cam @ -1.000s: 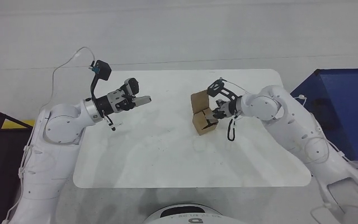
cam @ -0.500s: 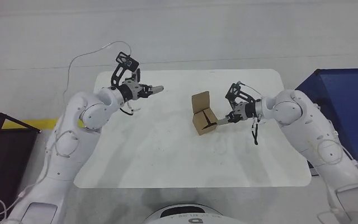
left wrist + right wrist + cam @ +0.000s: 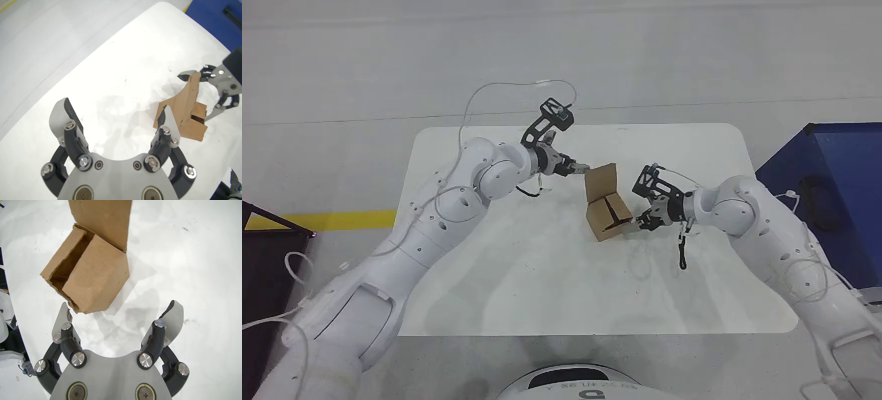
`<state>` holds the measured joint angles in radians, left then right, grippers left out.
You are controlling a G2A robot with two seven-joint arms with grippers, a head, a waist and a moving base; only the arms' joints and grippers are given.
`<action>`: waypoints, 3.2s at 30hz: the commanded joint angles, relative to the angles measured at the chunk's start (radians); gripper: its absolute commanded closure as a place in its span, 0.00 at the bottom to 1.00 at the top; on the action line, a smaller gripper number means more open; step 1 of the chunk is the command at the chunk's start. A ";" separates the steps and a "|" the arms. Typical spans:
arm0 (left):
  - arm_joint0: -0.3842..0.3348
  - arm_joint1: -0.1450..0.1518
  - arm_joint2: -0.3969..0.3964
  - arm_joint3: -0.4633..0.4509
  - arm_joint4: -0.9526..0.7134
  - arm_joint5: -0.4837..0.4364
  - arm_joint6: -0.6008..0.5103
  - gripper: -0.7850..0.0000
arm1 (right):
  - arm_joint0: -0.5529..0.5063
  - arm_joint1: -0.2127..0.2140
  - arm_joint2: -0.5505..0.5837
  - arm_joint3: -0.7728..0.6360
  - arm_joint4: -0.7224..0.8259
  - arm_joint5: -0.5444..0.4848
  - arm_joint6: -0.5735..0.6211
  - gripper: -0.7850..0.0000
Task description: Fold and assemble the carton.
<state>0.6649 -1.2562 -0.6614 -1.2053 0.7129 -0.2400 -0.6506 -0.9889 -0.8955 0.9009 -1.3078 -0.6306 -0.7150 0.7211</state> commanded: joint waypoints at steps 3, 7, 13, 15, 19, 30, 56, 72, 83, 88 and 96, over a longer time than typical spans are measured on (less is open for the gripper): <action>-0.008 -0.019 0.007 0.056 -0.071 -0.034 0.004 0.00 | 0.015 -0.008 -0.008 0.030 -0.014 -0.004 -0.031 0.00; 0.000 -0.023 0.003 0.054 -0.103 -0.100 -0.014 0.00 | 0.035 -0.016 -0.022 0.064 -0.023 -0.026 -0.041 0.00; 0.017 -0.024 0.010 0.022 -0.097 -0.158 -0.054 0.00 | 0.066 -0.029 -0.047 0.099 -0.023 -0.069 -0.039 0.00; 0.023 -0.026 0.018 0.016 -0.079 -0.154 -0.065 0.00 | 0.073 -0.033 -0.057 0.110 -0.017 -0.097 -0.034 0.00; 0.028 -0.031 0.036 0.003 -0.029 -0.153 -0.079 0.00 | 0.087 -0.035 -0.088 0.155 0.037 -0.263 0.029 0.00; 0.050 -0.039 0.070 -0.036 0.128 -0.123 -0.084 0.00 | 0.043 0.044 -0.046 0.081 0.262 -0.297 -0.036 0.00; 0.079 -0.038 0.061 -0.078 0.186 -0.115 -0.092 0.00 | 0.014 0.034 -0.033 0.045 -0.116 -0.118 -0.287 0.00; 0.079 -0.038 0.061 -0.078 0.186 -0.115 -0.092 0.00 | -0.013 0.012 -0.051 0.018 -0.304 -0.038 -0.405 0.01; 0.079 -0.038 0.061 -0.078 0.186 -0.115 -0.092 0.00 | -0.060 0.032 0.022 -0.012 -0.318 -0.093 -0.426 0.02; 0.079 -0.038 0.061 -0.078 0.186 -0.115 -0.092 0.00 | -0.132 0.056 0.098 -0.097 -0.349 -0.064 -0.470 0.05; 0.140 -0.020 -0.016 -0.080 0.113 -0.195 0.054 0.00 | -0.265 0.083 0.208 -0.228 -0.408 0.052 -0.524 0.18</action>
<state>0.7917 -1.2801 -0.6604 -1.2882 0.8485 -0.4175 -0.6222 -1.2394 -0.8146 1.0964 -1.5254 -1.0375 -0.6720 0.2057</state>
